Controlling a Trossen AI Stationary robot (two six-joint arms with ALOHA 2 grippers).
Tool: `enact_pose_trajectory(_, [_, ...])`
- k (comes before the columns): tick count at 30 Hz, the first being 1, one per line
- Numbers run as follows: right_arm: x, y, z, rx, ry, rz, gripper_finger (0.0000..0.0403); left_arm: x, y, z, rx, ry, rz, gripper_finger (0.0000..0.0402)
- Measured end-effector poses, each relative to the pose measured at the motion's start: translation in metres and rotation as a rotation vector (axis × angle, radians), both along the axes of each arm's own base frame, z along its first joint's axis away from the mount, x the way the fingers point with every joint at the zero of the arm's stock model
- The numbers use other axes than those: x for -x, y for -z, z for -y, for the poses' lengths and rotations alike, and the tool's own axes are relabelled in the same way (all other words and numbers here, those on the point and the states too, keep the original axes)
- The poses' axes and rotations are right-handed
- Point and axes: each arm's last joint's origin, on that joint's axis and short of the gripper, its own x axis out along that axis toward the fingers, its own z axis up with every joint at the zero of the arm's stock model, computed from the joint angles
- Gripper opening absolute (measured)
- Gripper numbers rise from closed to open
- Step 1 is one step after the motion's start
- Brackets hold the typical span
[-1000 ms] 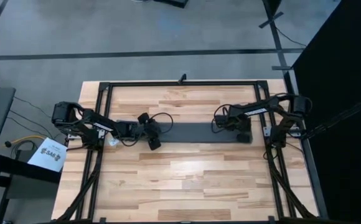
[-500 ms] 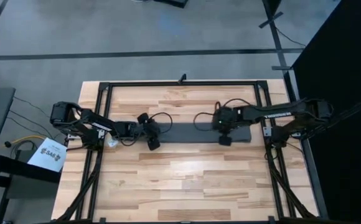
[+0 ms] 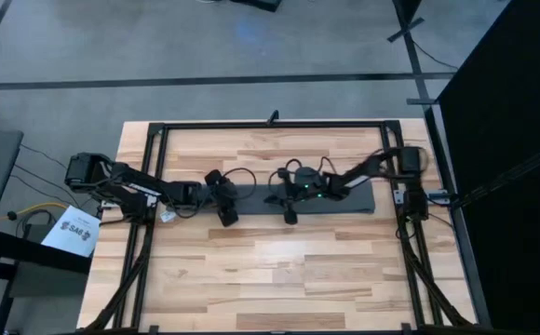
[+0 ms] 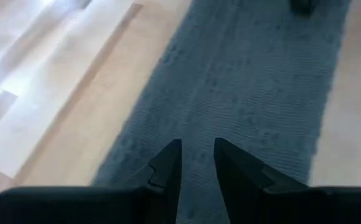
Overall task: Roll towel
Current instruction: Roll the gray towel
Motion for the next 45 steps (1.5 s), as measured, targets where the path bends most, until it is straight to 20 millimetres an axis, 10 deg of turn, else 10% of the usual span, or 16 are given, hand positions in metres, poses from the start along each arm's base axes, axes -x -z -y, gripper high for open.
enact_pose_trajectory(11, [-0.017,0.039,0.002,-0.03,0.002,0.0,0.0,0.01,0.01,0.009,0.047,-0.019,-0.009,0.0081])
enact_pose_trajectory(26, [-0.015,-0.005,0.012,0.004,0.023,-0.005,0.0,0.001,0.001,0.009,0.0,0.017,0.006,0.0082])
enact_pose_trajectory(45, [0.044,0.033,0.021,0.01,0.247,-0.12,0.0,0.006,0.001,-0.016,-0.082,-0.057,-0.105,0.0082])
